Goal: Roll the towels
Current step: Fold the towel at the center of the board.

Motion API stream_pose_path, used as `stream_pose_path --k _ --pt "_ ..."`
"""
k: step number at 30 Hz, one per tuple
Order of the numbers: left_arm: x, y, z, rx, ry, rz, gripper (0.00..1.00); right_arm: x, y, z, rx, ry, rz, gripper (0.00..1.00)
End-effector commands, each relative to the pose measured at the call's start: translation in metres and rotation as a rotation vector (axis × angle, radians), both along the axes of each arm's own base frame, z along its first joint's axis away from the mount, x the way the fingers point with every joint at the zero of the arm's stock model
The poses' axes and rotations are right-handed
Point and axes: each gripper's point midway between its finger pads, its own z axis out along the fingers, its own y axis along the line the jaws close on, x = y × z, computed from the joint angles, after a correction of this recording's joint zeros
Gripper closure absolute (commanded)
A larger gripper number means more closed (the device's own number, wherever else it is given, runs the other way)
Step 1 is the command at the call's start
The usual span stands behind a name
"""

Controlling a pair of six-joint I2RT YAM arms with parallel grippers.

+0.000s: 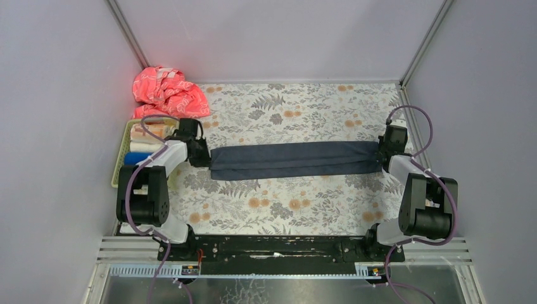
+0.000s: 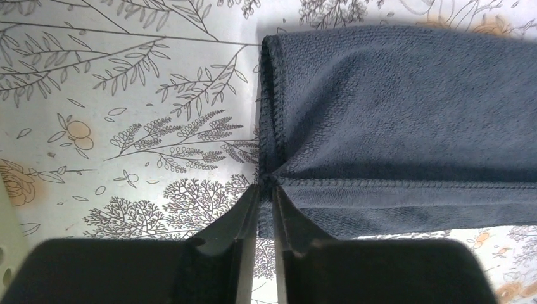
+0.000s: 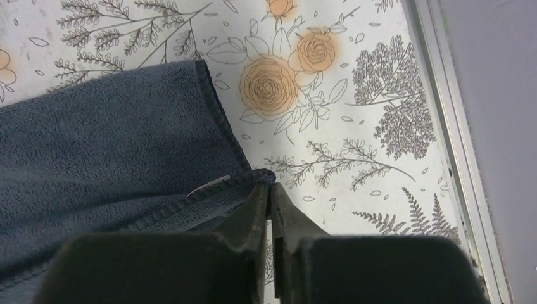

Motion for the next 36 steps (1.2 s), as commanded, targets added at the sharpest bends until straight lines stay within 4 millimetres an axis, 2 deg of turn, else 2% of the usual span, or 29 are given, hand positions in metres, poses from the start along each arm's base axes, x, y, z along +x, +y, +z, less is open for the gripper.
stream_pose_path --k 1,2,4,7,10,12,15,17,20,23,29,33,36 --pt "-0.005 -0.004 -0.003 0.023 0.031 0.003 0.83 0.003 -0.005 0.014 0.008 -0.015 -0.033 0.86" --pt "-0.007 -0.004 -0.002 0.023 0.03 0.007 0.81 0.001 -0.004 0.015 0.015 -0.018 -0.036 0.75" --pt "-0.009 -0.003 0.002 0.023 0.024 0.023 0.75 -0.004 -0.003 0.021 0.026 -0.035 -0.062 0.59" --pt "-0.012 -0.002 0.014 0.024 -0.008 0.046 0.69 -0.012 -0.007 0.038 0.024 -0.085 -0.124 0.43" --pt "-0.011 0.0 0.035 0.021 -0.073 0.082 0.61 -0.016 -0.011 0.063 0.035 -0.163 -0.201 0.31" --pt "-0.011 0.0 0.053 0.008 -0.129 0.097 0.59 -0.013 -0.009 0.08 0.071 -0.219 -0.228 0.25" --pt "-0.01 -0.01 0.076 -0.037 -0.191 0.1 0.55 0.005 0.023 0.091 0.227 -0.267 -0.109 0.23" --pt "-0.008 -0.022 0.087 -0.074 -0.214 0.077 0.53 0.015 0.047 0.086 0.349 -0.244 -0.044 0.23" --pt "0.002 -0.038 0.098 -0.124 -0.241 0.063 0.52 0.023 0.067 0.072 0.474 -0.157 -0.015 0.23" --pt "0.015 -0.058 0.095 -0.18 -0.228 0.04 0.52 0.031 0.074 0.058 0.545 -0.076 -0.037 0.23" --pt "0.037 -0.091 0.066 -0.25 -0.146 0.002 0.53 0.051 0.081 0.038 0.625 0.017 -0.065 0.23" --pt "0.036 -0.094 0.033 -0.239 -0.065 0.006 0.53 0.056 0.081 0.019 0.637 0.075 -0.083 0.22" --pt "0.027 -0.09 0.02 -0.224 -0.029 0.011 0.53 0.046 0.081 0.003 0.635 0.153 -0.096 0.22"
